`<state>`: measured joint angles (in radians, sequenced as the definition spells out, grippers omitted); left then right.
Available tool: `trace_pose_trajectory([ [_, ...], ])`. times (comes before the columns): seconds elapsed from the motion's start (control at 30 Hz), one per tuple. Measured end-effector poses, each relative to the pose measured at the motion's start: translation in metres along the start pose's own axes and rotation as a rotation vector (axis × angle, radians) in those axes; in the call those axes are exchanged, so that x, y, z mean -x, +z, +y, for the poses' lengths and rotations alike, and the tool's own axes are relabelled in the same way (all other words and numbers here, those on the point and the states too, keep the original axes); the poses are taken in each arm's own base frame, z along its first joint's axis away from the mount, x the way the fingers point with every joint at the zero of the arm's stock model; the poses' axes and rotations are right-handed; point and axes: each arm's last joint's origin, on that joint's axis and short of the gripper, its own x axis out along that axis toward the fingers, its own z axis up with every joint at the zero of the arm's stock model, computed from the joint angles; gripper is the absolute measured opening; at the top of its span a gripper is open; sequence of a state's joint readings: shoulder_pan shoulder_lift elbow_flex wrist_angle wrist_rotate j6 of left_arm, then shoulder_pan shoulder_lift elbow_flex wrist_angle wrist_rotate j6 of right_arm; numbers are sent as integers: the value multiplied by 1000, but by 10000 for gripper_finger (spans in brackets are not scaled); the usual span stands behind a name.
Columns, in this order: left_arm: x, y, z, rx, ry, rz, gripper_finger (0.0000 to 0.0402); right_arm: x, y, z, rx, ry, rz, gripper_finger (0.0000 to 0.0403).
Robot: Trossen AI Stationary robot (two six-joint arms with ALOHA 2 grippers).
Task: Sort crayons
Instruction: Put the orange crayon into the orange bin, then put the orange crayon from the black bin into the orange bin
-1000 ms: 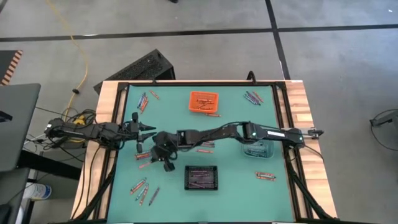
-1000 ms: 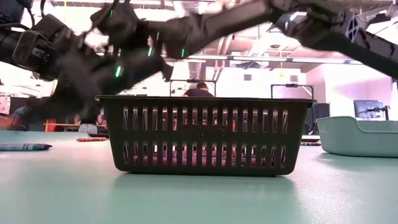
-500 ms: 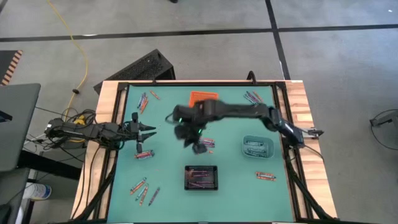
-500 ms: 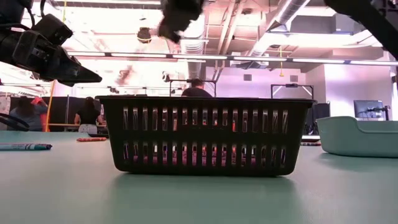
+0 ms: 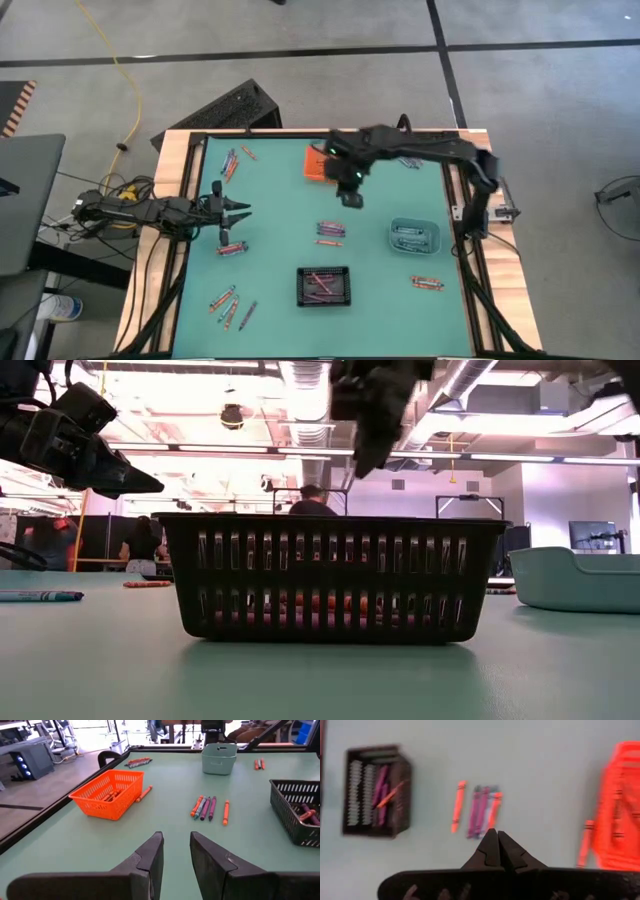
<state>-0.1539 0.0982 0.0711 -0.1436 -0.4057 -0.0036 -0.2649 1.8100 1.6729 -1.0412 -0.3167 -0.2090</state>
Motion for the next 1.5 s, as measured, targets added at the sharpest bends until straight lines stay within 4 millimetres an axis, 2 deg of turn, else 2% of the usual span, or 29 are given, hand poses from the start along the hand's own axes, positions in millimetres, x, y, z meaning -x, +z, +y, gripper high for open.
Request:
trace_pose_trajectory([
  [0.17,0,0,0,0,0,0,86,-6,-30,22,4,-1,-96,0],
  [0.27,0,0,0,0,0,0,86,-11,-45,51,10,39,-156,0],
  [0.37,0,0,0,0,1,0,86,-27,-56,89,0,116,-215,0],
  [0.47,0,0,0,0,0,0,86,-40,-61,128,-56,143,-261,0],
  [0.6,0,0,0,0,1,0,86,-63,-68,176,-140,113,-203,0],
  [0.77,0,0,0,0,1,0,86,-94,-58,217,-253,78,-178,0],
  [0.9,0,0,0,0,0,0,86,-119,-45,225,-349,36,-82,0],
  [0.97,0,0,0,0,1,0,86,-125,-37,223,-406,1,-39,0],
  [1.23,0,0,0,0,1,0,86,-146,-15,224,-420,-72,11,7],
  [1.33,0,0,0,0,1,0,86,-157,-13,223,-423,-83,28,31],
  [1.5,0,0,0,0,0,0,86,-166,-10,217,-477,-96,34,98],
])
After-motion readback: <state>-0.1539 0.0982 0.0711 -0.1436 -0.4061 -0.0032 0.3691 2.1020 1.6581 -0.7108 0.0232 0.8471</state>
